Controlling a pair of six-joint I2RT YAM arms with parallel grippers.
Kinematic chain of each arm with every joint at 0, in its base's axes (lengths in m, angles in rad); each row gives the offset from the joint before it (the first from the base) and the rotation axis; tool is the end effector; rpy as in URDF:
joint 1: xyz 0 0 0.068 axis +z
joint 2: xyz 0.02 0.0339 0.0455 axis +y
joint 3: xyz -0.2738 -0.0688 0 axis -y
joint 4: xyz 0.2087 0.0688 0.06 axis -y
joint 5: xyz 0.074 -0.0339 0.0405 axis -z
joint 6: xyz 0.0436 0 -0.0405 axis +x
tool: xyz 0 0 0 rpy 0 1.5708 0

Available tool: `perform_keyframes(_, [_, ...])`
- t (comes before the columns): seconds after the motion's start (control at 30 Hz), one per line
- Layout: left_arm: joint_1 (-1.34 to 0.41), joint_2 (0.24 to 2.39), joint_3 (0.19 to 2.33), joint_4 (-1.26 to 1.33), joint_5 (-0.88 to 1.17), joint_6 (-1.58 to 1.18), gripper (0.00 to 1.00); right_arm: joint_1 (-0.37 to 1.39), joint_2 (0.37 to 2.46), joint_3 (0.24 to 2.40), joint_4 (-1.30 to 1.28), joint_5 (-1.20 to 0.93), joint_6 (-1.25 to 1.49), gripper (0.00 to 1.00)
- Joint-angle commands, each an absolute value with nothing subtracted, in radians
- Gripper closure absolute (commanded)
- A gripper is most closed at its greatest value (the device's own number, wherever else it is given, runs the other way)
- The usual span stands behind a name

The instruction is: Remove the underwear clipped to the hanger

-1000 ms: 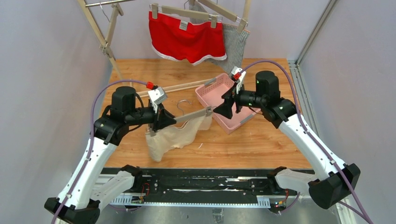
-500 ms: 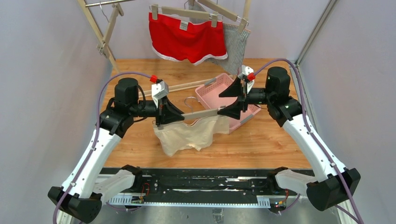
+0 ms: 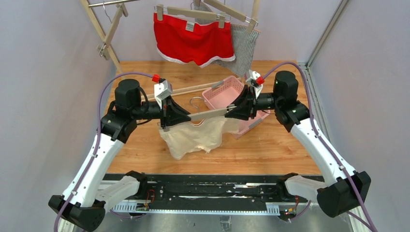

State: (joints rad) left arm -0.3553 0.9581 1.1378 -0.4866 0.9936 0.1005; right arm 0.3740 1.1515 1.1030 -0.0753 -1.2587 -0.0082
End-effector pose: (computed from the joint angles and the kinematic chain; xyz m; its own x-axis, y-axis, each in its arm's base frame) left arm 0.1283 -0.0866 0.4043 -0.1876 0.1280 -0.9739 0.9625 0.2220 -0.1562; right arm 0.1772 0.1141 0.4026 -0.1068 -0.0446 -0.9933 -0.9922 -0.0596 0.1094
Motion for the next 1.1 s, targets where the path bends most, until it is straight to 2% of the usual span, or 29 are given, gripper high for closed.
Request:
perform_keyframes(0.0, [-0.348, 0.948, 1.175, -0.443, 0.992, 0.079, 1.00, 0.360, 1.137, 1.104, -0.056, -1.278, 0.006, 0.90])
perform_keyframes(0.03, [-0.348, 0.948, 1.175, -0.449, 0.990, 0.081, 1.00, 0.360, 1.138, 1.106, -0.052, -1.274, 0.011, 0.98])
perform_keyframes(0.2, [-0.348, 0.945, 1.168, -0.463, 0.981, 0.085, 1.00, 0.360, 1.133, 1.104, -0.015, -1.256, 0.039, 0.99])
perform_keyframes(0.23, [-0.348, 0.943, 1.168, -0.462, 0.976, 0.084, 1.00, 0.360, 1.132, 1.106, -0.017, -1.248, 0.045, 0.92])
perform_keyframes(0.3, [-0.348, 0.935, 1.163, -0.450, 0.960, 0.072, 1.00, 0.360, 1.129, 1.108, -0.028, -1.232, 0.048, 0.59])
perform_keyframes(0.33, [-0.348, 0.932, 1.160, -0.436, 0.953, 0.062, 1.00, 0.360, 1.125, 1.105, -0.029, -1.219, 0.053, 0.47])
perform_keyframes(0.4, [-0.347, 0.923, 1.152, -0.391, 0.939, 0.038, 1.00, 0.360, 1.118, 1.097, -0.024, -1.165, 0.073, 0.36])
perform_keyframes(0.43, [-0.347, 0.915, 1.146, -0.365, 0.927, 0.025, 1.00, 0.360, 1.113, 1.088, -0.008, -1.124, 0.099, 0.33])
perform_keyframes(0.57, [-0.350, 0.870, 1.099, -0.251, 0.854, -0.043, 1.00, 0.361, 1.111, 1.012, 0.209, -1.076, 0.311, 0.26])
perform_keyframes(0.77, [-0.349, 0.809, 1.024, -0.096, 0.781, -0.164, 1.00, 0.378, 1.099, 0.819, 0.712, -0.935, 0.665, 0.26])
perform_keyframes(0.93, [-0.350, 0.753, 0.886, 0.222, 0.734, -0.375, 1.00, 0.437, 1.127, 0.770, 1.024, -0.824, 0.749, 0.25])
perform_keyframes(1.07, [-0.349, 0.743, 0.821, 0.380, 0.682, -0.480, 1.00, 0.478, 1.204, 0.783, 1.257, -0.750, 0.822, 0.24])
